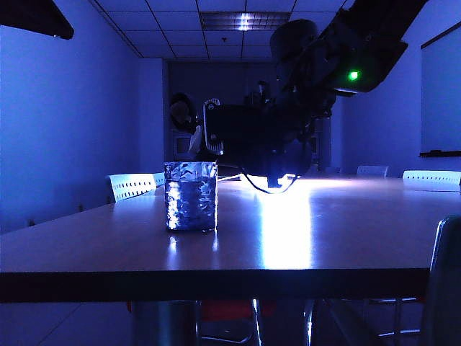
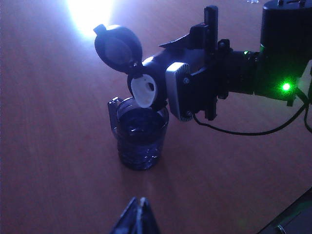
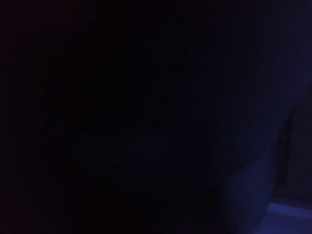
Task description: Pick up the black thermos cup, pour some water from it into the cup, and then put the thermos cup back on the table.
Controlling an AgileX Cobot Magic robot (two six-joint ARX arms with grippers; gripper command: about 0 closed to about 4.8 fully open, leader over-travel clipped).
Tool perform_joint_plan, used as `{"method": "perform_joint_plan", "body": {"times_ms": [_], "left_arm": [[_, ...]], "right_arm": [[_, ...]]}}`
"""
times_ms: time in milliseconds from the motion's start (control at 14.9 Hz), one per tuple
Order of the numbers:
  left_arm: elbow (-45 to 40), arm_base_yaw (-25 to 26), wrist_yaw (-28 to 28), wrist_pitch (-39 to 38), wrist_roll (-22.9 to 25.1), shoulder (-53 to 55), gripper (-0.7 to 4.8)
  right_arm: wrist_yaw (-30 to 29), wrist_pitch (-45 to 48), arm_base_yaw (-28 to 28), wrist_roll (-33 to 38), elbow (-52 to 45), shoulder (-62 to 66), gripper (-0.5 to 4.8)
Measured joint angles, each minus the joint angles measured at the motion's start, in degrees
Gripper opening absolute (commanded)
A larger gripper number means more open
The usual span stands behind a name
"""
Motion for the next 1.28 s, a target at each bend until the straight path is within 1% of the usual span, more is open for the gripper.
{"method": "perform_joint_plan", "body": {"times_ms": [202, 403, 672, 874, 1075, 1277], "left_arm": [[0.0, 0.0, 0.0, 0.0, 0.0, 0.0, -0.05], [0.0, 0.0, 0.0, 0.0, 0.0, 0.0, -0.05], [0.0, 0.0, 0.0, 0.0, 0.0, 0.0, -0.05], [0.0, 0.0, 0.0, 0.0, 0.0, 0.0, -0.05], [0.0, 0.0, 0.0, 0.0, 0.0, 0.0, -0.05], [0.0, 0.0, 0.0, 0.0, 0.0, 0.0, -0.05]], "right_arm": [[0.2, 1.2, 0.0, -0.5, 0.0, 0.0, 1.8], [0.5, 5.0, 0.0, -2.8, 0.1, 0.1, 1.8], [1.0, 5.2, 0.0, -3.3, 0.1, 0.1, 1.81], [2.4, 6.0, 0.0, -5.0, 0.0, 0.1, 1.81], [2.5, 7.7, 0.0, -7.4, 0.0, 0.1, 1.81], [2.5, 8.3, 0.0, -7.7, 0.0, 0.1, 1.81]]}}
